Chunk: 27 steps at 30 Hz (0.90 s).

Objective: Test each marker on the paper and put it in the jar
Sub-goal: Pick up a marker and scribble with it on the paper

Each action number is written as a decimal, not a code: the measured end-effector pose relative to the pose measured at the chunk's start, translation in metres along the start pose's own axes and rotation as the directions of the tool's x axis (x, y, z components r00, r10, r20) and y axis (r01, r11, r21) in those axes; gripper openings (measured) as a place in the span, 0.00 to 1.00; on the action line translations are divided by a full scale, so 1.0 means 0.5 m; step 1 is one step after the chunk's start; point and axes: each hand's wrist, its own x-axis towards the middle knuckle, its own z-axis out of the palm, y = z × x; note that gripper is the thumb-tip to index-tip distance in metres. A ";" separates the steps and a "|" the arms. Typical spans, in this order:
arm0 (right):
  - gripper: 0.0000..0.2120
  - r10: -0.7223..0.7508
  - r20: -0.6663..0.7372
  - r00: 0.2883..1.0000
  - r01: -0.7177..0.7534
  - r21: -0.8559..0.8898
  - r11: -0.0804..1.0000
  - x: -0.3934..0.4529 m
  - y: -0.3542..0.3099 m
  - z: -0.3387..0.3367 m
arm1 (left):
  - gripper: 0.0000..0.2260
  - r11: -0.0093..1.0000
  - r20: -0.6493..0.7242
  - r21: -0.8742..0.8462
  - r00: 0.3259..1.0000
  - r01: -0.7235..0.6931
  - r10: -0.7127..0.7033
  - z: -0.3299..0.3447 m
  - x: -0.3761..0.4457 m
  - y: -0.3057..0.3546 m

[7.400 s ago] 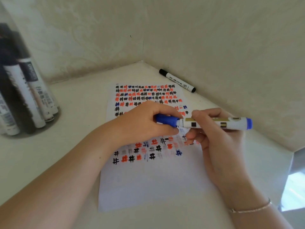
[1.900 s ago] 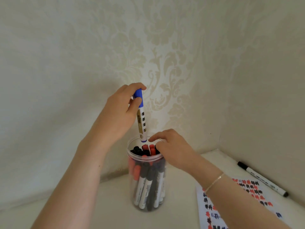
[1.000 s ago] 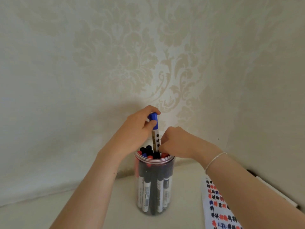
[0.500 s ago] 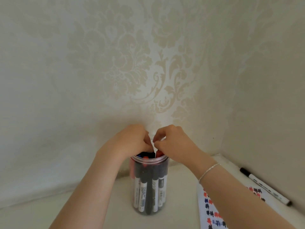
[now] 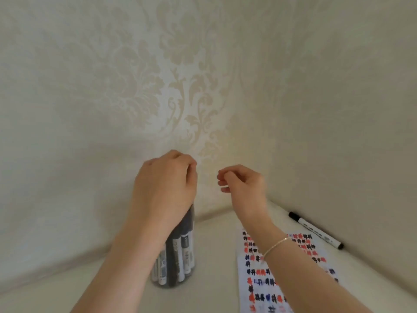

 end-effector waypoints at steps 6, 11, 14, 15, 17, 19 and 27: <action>0.19 0.142 -0.027 0.990 -0.071 -0.946 0.316 -0.003 0.160 -0.222 | 0.09 0.733 0.024 -0.669 0.982 -0.122 0.186 0.093 -0.032 0.102; 0.14 0.103 -0.060 0.993 -0.060 -0.998 -0.001 -0.004 0.211 -0.309 | 0.11 0.682 0.252 -0.720 0.963 0.126 0.089 0.219 -0.085 0.117; 0.13 0.084 -0.039 0.996 -0.033 -0.997 -0.075 0.007 0.225 -0.322 | 0.12 0.697 0.352 -0.682 0.935 0.222 0.047 0.260 -0.122 0.109; 0.13 0.093 -0.045 0.995 -0.037 -0.995 -0.089 0.011 0.230 -0.324 | 0.12 0.698 0.368 -0.676 0.929 0.238 0.039 0.269 -0.131 0.105; 0.13 0.118 -0.047 0.992 -0.030 -0.989 -0.142 0.015 0.240 -0.327 | 0.12 0.702 0.391 -0.662 0.920 0.261 0.027 0.284 -0.145 0.097; 0.13 0.148 -0.065 0.987 -0.037 -0.982 -0.186 0.016 0.248 -0.326 | 0.12 0.698 0.409 -0.657 0.912 0.284 0.014 0.297 -0.154 0.091; 0.07 0.255 0.189 0.948 0.090 -0.931 0.354 0.029 0.171 -0.287 | 0.18 0.830 0.357 -0.525 0.934 0.188 0.014 0.321 -0.147 0.084</action>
